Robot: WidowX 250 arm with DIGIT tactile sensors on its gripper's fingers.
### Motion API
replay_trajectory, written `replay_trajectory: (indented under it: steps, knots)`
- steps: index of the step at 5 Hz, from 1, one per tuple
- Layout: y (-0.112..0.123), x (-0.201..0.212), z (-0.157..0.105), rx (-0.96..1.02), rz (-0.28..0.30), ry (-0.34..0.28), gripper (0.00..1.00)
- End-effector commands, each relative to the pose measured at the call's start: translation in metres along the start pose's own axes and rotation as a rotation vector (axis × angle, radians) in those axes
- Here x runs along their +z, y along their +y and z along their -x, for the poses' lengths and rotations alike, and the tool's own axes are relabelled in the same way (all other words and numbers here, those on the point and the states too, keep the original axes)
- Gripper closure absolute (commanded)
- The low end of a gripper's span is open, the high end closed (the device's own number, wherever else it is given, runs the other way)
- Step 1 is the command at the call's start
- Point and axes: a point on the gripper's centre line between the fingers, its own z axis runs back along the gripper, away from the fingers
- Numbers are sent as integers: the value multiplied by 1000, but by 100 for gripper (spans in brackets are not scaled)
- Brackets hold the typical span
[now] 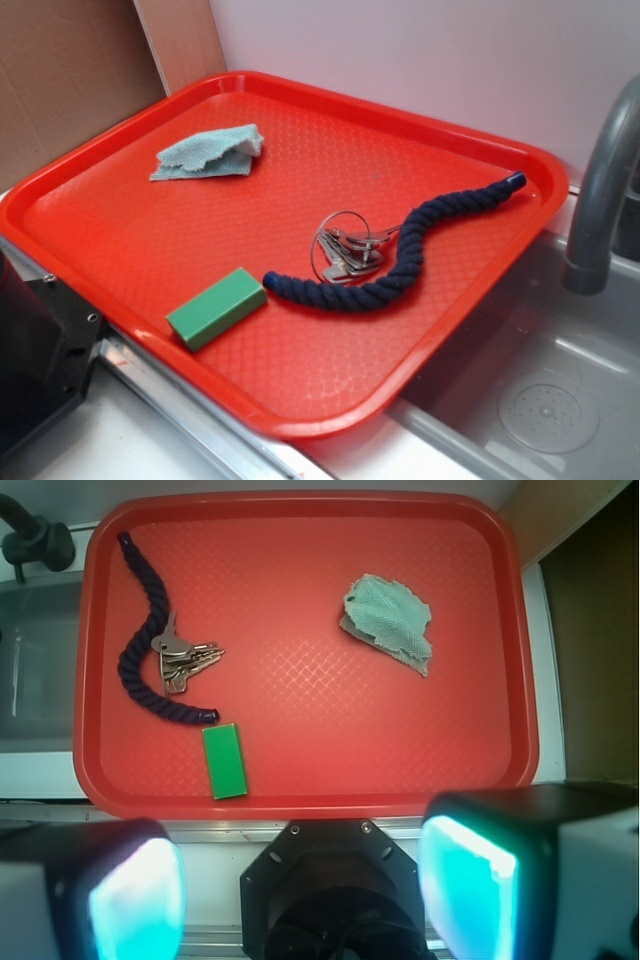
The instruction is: Grab the silver keys.
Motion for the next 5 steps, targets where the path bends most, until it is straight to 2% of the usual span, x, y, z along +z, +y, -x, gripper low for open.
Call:
replay_trajectory:
  steps: [1,2,3,4,5]
  knots:
    - [0,0,0,0,0,0,0]
    - [-3,-8,-4,68,18,-90,0]
    - [-13,-24,-14,115,62,-135,0]
    - [-34,-57,-33,40,175,-130,0]
    - [-60,-94,-50,-17,211,-107,0]
